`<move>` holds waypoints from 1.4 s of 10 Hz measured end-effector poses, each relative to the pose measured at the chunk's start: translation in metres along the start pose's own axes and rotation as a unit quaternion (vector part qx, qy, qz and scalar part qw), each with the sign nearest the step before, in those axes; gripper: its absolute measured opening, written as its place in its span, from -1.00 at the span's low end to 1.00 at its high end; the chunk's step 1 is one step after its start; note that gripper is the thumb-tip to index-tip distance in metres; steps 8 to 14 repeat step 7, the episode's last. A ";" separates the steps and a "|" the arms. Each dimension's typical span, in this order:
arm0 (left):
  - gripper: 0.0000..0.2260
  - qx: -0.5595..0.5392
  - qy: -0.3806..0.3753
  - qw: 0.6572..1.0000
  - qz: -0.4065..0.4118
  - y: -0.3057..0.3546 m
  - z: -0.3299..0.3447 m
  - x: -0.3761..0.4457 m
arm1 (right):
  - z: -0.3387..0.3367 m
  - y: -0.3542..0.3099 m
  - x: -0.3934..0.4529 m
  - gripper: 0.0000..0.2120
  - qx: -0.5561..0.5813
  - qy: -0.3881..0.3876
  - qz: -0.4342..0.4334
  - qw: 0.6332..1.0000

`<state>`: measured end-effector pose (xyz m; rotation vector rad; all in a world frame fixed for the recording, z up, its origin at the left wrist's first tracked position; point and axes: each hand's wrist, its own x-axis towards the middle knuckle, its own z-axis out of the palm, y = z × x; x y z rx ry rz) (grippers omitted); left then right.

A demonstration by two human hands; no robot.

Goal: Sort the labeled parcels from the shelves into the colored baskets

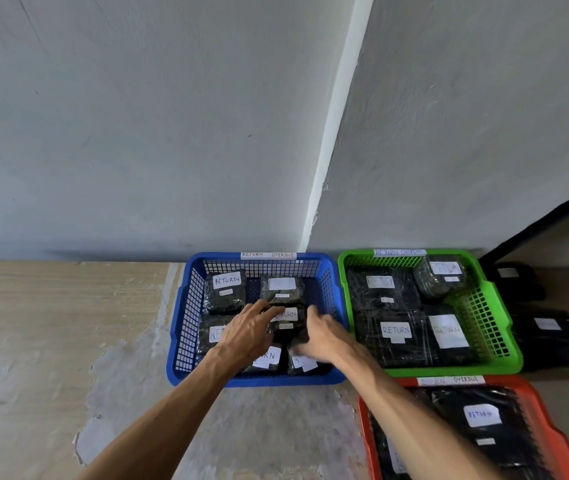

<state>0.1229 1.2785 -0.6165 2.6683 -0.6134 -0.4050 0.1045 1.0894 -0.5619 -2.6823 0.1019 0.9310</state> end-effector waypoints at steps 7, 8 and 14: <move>-0.70 -0.006 -0.015 1.000 -0.010 0.030 -0.029 -0.036 | -0.020 0.016 -0.038 -0.68 -0.040 0.093 -0.131 0.986; -0.70 -0.006 -0.015 1.000 -0.010 0.030 -0.029 -0.036 | -0.020 0.016 -0.038 -0.68 -0.040 0.093 -0.131 0.986; -0.70 -0.006 -0.015 1.000 -0.010 0.030 -0.029 -0.036 | -0.020 0.016 -0.038 -0.68 -0.040 0.093 -0.131 0.986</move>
